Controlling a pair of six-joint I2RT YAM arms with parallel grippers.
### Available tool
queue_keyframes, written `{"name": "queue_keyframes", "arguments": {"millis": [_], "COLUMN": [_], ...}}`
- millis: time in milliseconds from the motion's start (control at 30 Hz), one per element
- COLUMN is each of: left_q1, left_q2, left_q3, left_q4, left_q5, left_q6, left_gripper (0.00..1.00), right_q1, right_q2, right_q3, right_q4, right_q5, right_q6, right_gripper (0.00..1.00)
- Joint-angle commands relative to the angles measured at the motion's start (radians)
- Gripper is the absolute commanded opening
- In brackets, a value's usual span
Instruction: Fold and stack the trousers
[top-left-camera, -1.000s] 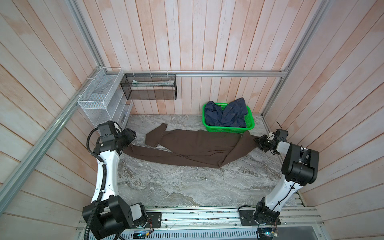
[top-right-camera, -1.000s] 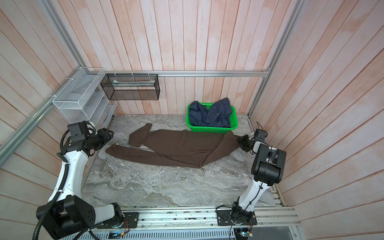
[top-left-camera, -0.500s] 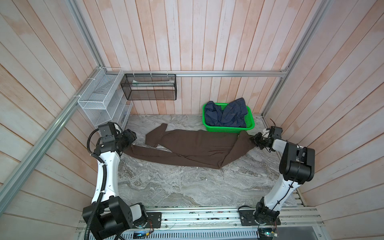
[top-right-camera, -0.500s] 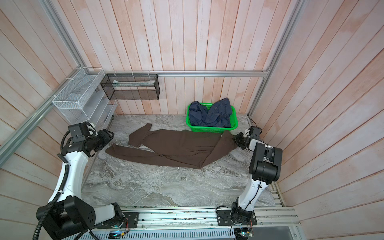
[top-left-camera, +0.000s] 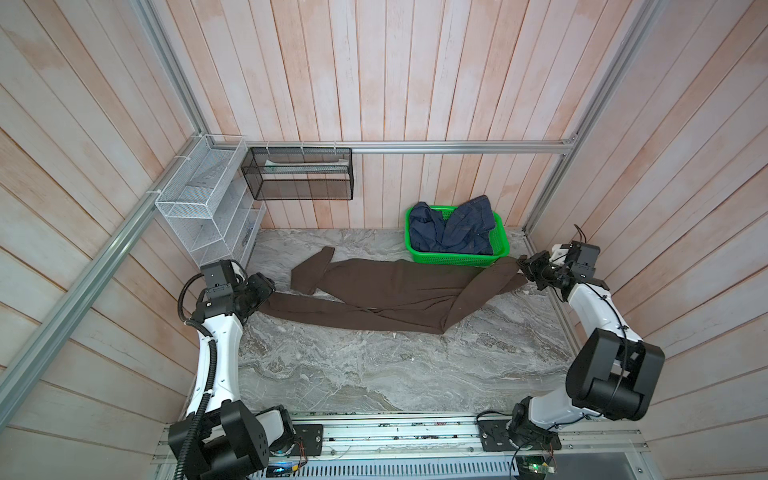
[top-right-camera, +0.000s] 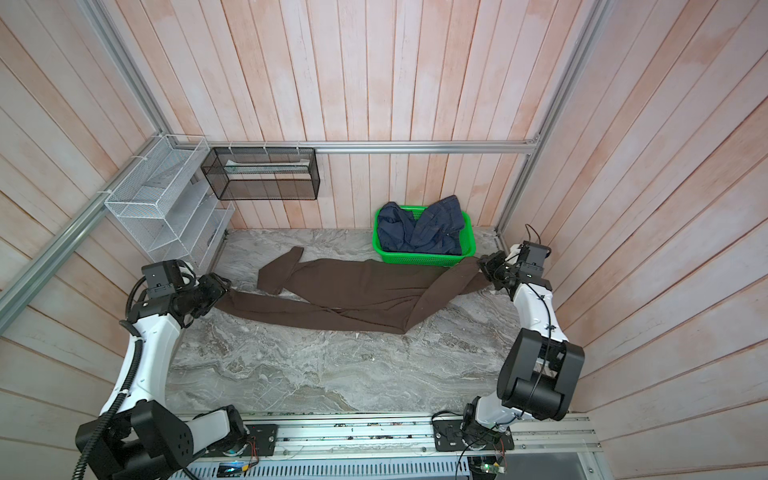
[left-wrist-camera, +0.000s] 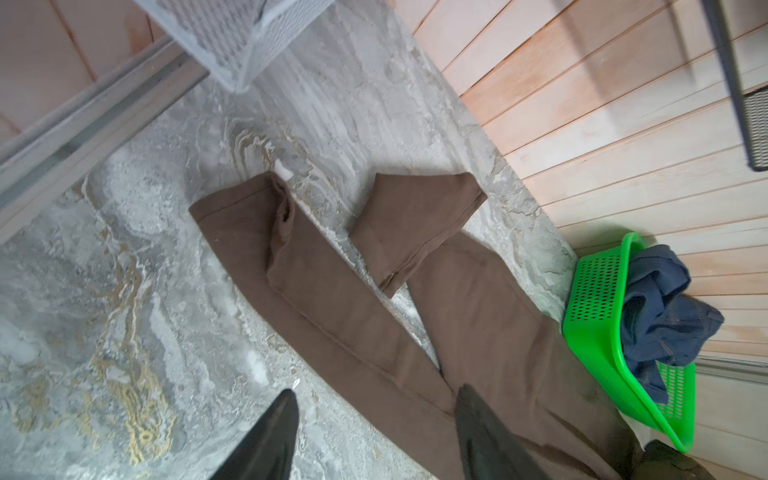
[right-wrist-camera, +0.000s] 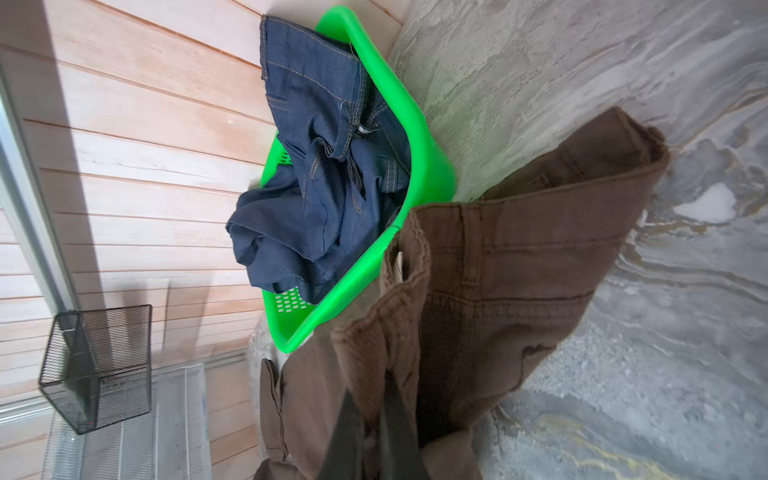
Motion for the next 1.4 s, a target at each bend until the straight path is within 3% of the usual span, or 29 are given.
{"name": "queue_keyframes", "arguments": {"millis": [0, 200, 433, 633, 800, 1367], "left_q1": [0.016, 0.061, 0.083, 0.083, 0.083, 0.077], "left_q2": [-0.009, -0.007, -0.010, 0.081, 0.152, 0.420], "left_q3": [-0.056, -0.190, -0.311, -0.366, -0.375, -0.311], "left_q4": [0.016, 0.083, 0.189, 0.349, 0.429, 0.605], "left_q5": [0.006, 0.097, 0.124, 0.188, 0.161, 0.064], "left_q6": [-0.038, -0.110, -0.178, -0.235, -0.247, -0.238], "left_gripper": [0.63, 0.62, 0.62, 0.53, 0.48, 0.48], "right_q1": [-0.016, -0.019, -0.016, -0.014, -0.006, 0.008], "right_q2": [-0.022, -0.055, -0.054, -0.051, -0.052, -0.040], "right_q3": [-0.001, 0.004, -0.034, -0.049, -0.045, -0.023], "right_q4": [-0.104, -0.127, -0.093, -0.079, -0.075, -0.077], "right_q5": [-0.037, -0.053, -0.069, -0.078, -0.079, -0.064], "right_q6": [0.065, 0.062, 0.062, 0.061, 0.061, 0.063], "right_gripper": [0.00, 0.00, 0.00, 0.00, 0.00, 0.00]}}
